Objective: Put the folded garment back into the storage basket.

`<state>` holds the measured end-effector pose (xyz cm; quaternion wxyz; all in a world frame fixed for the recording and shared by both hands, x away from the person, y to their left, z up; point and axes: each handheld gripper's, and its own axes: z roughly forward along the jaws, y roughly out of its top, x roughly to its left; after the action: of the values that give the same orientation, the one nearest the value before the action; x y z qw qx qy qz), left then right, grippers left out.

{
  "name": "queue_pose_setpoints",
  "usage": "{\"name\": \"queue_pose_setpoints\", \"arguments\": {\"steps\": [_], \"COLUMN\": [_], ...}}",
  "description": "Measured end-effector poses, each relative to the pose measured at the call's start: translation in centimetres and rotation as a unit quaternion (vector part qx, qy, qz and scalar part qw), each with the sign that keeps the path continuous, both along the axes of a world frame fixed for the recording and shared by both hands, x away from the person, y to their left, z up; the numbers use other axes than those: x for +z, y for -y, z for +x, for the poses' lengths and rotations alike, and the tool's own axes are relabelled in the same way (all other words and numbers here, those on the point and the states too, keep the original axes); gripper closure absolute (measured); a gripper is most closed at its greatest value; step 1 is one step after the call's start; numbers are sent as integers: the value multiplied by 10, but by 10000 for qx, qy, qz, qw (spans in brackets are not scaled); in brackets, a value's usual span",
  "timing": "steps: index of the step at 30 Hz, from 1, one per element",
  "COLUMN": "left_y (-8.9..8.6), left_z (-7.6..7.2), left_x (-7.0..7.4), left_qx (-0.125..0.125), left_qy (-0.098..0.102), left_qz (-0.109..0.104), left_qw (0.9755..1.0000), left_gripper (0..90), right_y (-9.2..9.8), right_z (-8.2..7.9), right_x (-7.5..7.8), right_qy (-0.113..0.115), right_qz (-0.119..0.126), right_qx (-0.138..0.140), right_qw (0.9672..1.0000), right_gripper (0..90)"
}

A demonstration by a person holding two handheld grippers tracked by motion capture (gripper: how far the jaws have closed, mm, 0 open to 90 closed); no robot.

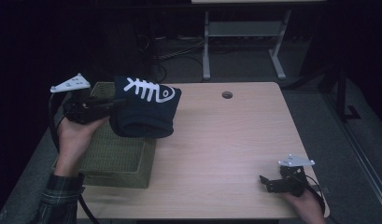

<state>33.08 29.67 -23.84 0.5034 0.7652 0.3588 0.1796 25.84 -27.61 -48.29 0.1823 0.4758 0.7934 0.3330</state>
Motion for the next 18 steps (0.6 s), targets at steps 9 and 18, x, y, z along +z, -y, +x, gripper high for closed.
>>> {"name": "queue_pose_setpoints", "arguments": {"steps": [9, 18], "left_y": [-30, -55], "left_z": [-4, -8], "left_x": [4, 5], "left_qx": [301, 599], "left_qy": [33, 48], "left_qz": [-69, -30], "left_qw": [9995, 9982], "left_gripper": [745, 745], "right_y": [0, 0], "right_z": [0, 0], "right_x": [0, 0], "right_qy": [3, -3], "right_qz": [7, 7], "right_qx": [-11, -20], "right_qw": [10000, 10000], "right_gripper": [13, 14]}}
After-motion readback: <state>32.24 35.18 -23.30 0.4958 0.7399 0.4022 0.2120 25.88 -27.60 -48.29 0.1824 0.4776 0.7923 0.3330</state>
